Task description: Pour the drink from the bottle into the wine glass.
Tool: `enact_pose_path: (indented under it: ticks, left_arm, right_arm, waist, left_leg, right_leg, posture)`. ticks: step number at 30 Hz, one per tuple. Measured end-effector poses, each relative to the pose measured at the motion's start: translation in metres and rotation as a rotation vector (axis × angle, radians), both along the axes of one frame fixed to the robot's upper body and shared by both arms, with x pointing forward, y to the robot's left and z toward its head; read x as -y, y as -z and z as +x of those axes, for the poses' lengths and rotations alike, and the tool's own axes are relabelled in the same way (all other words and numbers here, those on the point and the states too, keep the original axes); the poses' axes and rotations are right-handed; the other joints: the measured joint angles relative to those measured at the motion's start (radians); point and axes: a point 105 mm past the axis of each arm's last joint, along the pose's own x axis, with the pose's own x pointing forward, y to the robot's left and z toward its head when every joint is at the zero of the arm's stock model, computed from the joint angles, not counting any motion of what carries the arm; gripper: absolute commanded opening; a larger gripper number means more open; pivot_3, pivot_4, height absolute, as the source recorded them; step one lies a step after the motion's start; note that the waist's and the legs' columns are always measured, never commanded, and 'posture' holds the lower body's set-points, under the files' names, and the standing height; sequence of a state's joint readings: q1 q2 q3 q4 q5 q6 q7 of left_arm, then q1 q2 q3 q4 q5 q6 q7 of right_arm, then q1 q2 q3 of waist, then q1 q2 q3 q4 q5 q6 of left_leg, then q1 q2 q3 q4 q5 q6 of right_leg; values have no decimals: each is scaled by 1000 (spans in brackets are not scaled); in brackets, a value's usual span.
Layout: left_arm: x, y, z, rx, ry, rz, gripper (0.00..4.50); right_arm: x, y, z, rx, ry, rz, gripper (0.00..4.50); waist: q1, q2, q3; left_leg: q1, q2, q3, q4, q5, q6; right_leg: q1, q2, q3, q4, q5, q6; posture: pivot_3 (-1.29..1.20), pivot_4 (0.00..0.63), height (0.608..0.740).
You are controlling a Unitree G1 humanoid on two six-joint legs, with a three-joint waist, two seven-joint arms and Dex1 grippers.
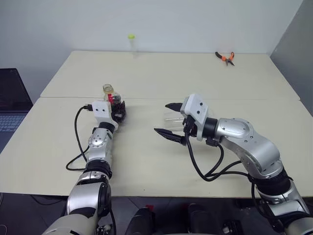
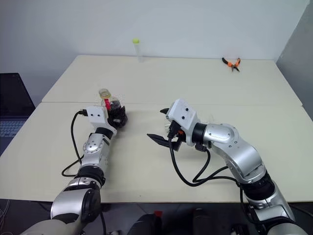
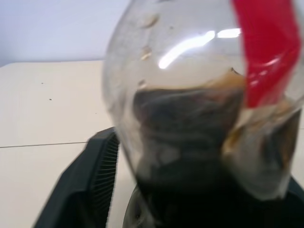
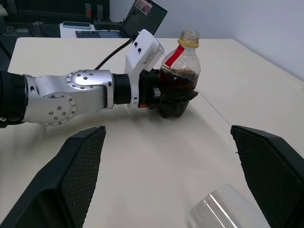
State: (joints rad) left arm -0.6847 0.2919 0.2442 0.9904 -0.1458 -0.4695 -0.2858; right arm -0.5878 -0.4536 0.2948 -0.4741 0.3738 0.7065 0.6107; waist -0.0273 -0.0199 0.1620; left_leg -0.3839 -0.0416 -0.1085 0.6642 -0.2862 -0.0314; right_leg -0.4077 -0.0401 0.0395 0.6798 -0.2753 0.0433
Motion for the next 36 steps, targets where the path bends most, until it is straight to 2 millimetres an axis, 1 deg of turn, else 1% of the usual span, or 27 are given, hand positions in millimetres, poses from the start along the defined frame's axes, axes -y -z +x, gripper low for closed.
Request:
enact_pose_path:
  ticks: [1, 4, 10, 13, 15, 17, 20, 22, 23, 26, 27, 29, 30, 31, 33, 36]
  left_arm:
    - [-1, 4, -2, -9, -2, 0, 4471]
    - [-1, 15, -9, -26, 0, -2, 4471]
    - [-1, 15, -25, 12, 10, 0, 4471]
    - [-4, 15, -42, 23, 0, -3, 4471]
    - [-10, 18, -59, 13, -28, 1, 4471]
    - [-16, 23, -79, -16, -58, 12, 4471]
    - [-19, 29, -99, -61, -80, 18, 4471]
    - [-11, 32, -111, -93, -46, 28, 4471]
    - [-3, 35, -115, -112, -5, 38, 4471]
    - [35, 39, -121, -144, 162, 53, 4471]
    - [42, 38, -121, -145, 194, 52, 4471]
    - [62, 35, -123, -149, 301, 55, 4471]
    - [72, 34, -125, -153, 365, 61, 4471]
    - [80, 31, -125, -156, 427, 66, 4471]
    - [91, 24, -122, -157, 519, 68, 4471]
    - [98, 15, -117, -151, 606, 94, 4471]
  right_arm:
    - [0, 0, 0, 0, 0, -1, 4500]
    - [0, 0, 0, -1, -2, -4, 4500]
    - [1, 2, -3, -6, -15, -10, 4500]
    - [6, 5, -6, -8, -10, -15, 4500]
    - [16, 7, -10, -3, 8, -23, 4500]
    - [26, 16, -14, -18, 34, -35, 4500]
    - [38, 28, -14, -21, 104, -42, 4500]
    - [52, 38, -9, 17, 206, -73, 4500]
    - [60, 42, -5, 50, 263, -97, 4500]
    - [81, 49, 6, 186, 428, -141, 4500]
    - [85, 50, 8, 221, 457, -157, 4500]
    - [100, 56, 15, 335, 550, -263, 4500]
    - [105, 62, 19, 391, 581, -339, 4500]
    - [109, 69, 22, 436, 602, -403, 4500]
    - [107, 81, 24, 509, 607, -495, 4500]
    - [97, 96, 28, 573, 590, -568, 4500]
  waist:
    - [0, 0, 0]
    - [0, 0, 0]
    - [-1, 0, 0]
    - [-2, 0, 0]
    - [-2, 0, 0]
    - [-2, 0, 0]
    - [1, 0, -1]
    - [3, 0, -1]
    - [6, 0, -1]
    - [14, 0, -1]
    - [14, 0, -1]
    - [16, 0, -1]
    - [16, 0, -1]
    - [17, 0, -1]
    - [14, 0, -1]
    - [4, 0, -1]
  left_leg:
    - [0, 0, 0, 0, 0, 0]
    - [0, 0, 0, 0, 0, 0]
    - [0, 0, 0, 0, 0, 0]
    - [0, 0, 0, -1, 0, 0]
    - [0, 1, 0, -1, 0, 0]
    - [0, 1, 0, -1, -1, 2]
    - [1, 1, -1, -1, -2, 3]
    - [2, 0, 0, -1, -2, 3]
    - [2, 0, 0, -1, -2, 3]
    - [2, 0, 1, -1, -2, 3]
    - [2, 0, 2, -1, -1, 2]
    - [3, 0, 2, -1, 0, 0]
    - [3, 0, 3, -1, 0, -1]
    - [3, 1, 3, -1, 0, -1]
    - [3, 2, 3, -2, 0, -1]
    - [3, 2, 3, -2, 0, -1]
  right_leg:
    - [0, 0, 0, 0, 0, 0]
    - [0, 0, 0, 0, 0, 0]
    - [0, -2, 0, 0, 0, 0]
    - [0, -3, 1, 0, 0, 0]
    - [0, -4, 1, -1, 0, 0]
    - [0, -4, 1, -1, 0, 0]
    - [2, -4, 0, -1, 0, 0]
    - [3, -4, 0, -1, 0, 0]
    - [3, -4, -1, -1, 0, 0]
    - [3, -4, 0, -1, 0, 0]
    - [3, -4, 0, -1, 0, 0]
    - [3, -3, 0, -1, 0, 0]
    - [3, 0, 1, -1, 0, 0]
    - [3, 1, 1, -1, 0, 0]
    - [3, 2, 1, 0, 0, 0]
    - [3, 2, 1, 0, 0, 0]
  posture:
    - [0, 150, 740]
    - [0, 150, 740]
    - [0, 150, 740]
    - [0, 150, 740]
    - [0, 150, 740]
    - [0, 150, 740]
    - [0, 150, 740]
    - [0, 150, 740]
    - [0, 150, 740]
    - [0, 150, 740]
    - [0, 150, 740]
    - [0, 150, 740]
    - [0, 150, 740]
    - [0, 150, 740]
    - [0, 150, 740]
    - [0, 150, 740]
